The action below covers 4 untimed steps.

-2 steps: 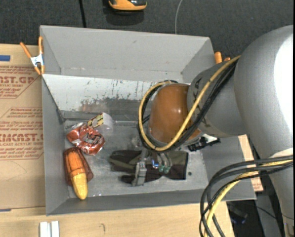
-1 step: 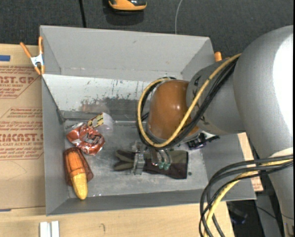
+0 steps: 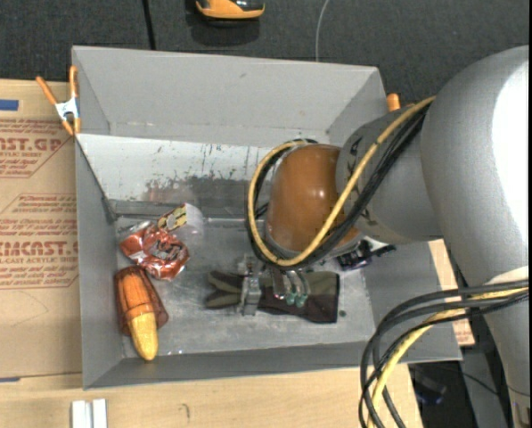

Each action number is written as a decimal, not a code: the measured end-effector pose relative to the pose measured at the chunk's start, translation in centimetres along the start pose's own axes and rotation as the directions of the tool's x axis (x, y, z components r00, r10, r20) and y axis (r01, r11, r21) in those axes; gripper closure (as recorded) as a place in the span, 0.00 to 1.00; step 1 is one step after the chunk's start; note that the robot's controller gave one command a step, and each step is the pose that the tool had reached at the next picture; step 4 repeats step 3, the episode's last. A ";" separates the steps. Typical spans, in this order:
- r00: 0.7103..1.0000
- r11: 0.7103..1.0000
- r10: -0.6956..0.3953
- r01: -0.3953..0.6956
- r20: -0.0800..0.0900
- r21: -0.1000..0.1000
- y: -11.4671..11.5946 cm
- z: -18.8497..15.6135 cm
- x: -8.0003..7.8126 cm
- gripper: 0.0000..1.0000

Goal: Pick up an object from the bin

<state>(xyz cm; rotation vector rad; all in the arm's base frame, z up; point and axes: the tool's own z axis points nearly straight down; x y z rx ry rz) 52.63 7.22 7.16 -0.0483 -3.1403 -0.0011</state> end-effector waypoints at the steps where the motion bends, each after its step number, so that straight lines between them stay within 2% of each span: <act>1: 1.000 1.000 0.000 0.000 -0.006 0.001 0.0 -0.5 0.2 1.00; 2: 1.000 1.000 0.000 0.000 -0.009 0.001 0.0 -2.5 0.3 1.00; 3: 1.000 1.000 0.000 0.000 0.002 0.000 0.0 -4.2 0.1 1.00; 4: 1.000 1.000 0.000 0.000 0.002 0.000 0.0 -4.2 0.1 1.00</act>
Offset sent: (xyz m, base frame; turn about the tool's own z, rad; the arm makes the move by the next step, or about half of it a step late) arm 0.0000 0.0000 0.0624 0.0000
